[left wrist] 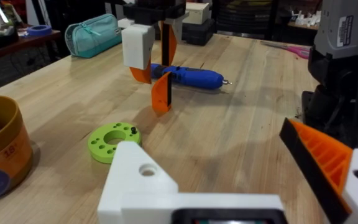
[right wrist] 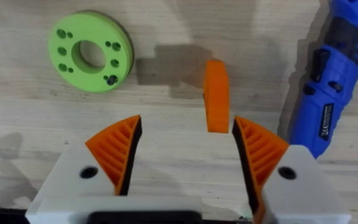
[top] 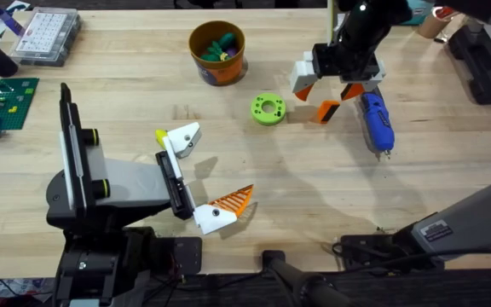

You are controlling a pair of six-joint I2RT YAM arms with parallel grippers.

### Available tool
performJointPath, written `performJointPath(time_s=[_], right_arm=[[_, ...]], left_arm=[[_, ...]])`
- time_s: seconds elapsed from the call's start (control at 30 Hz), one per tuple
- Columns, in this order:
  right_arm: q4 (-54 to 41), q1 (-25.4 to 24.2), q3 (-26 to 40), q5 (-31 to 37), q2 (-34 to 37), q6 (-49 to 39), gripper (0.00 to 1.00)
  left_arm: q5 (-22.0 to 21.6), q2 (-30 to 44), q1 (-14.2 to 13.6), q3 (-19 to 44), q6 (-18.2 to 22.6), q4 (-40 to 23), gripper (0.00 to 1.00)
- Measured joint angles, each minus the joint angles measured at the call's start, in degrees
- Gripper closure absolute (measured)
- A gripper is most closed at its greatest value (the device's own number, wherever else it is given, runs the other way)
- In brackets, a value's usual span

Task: Pick up the gripper from the table and insert it into the empty holder that is missing its gripper. Then pick up a screw, insert it into the mounting hole, and use the screwdriver to tighten it. Finally, clean up the table by picking up the vegetable and placing it into the bucket.

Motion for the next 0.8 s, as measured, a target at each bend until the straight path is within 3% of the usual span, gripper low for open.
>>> performJointPath(time_s=[0.2,0.53,0.8], right_arm=[[-2.91,-0.16,0.5,0.05,0.45,-0.6,0.114],[-10.03,-0.86,7.39,0.02,-2.24,-0.24,0.113],[-7.9,-0.86,7.09,0.0,-2.31,2.66,0.113]], left_arm=[[-0.04,0.0,0.0,0.0,-0.02,-0.04,0.013],[-0.04,0.0,0.0,0.0,-0.02,-0.04,0.013],[-0.04,-0.02,-0.02,0.0,-0.02,-0.04,0.014]])
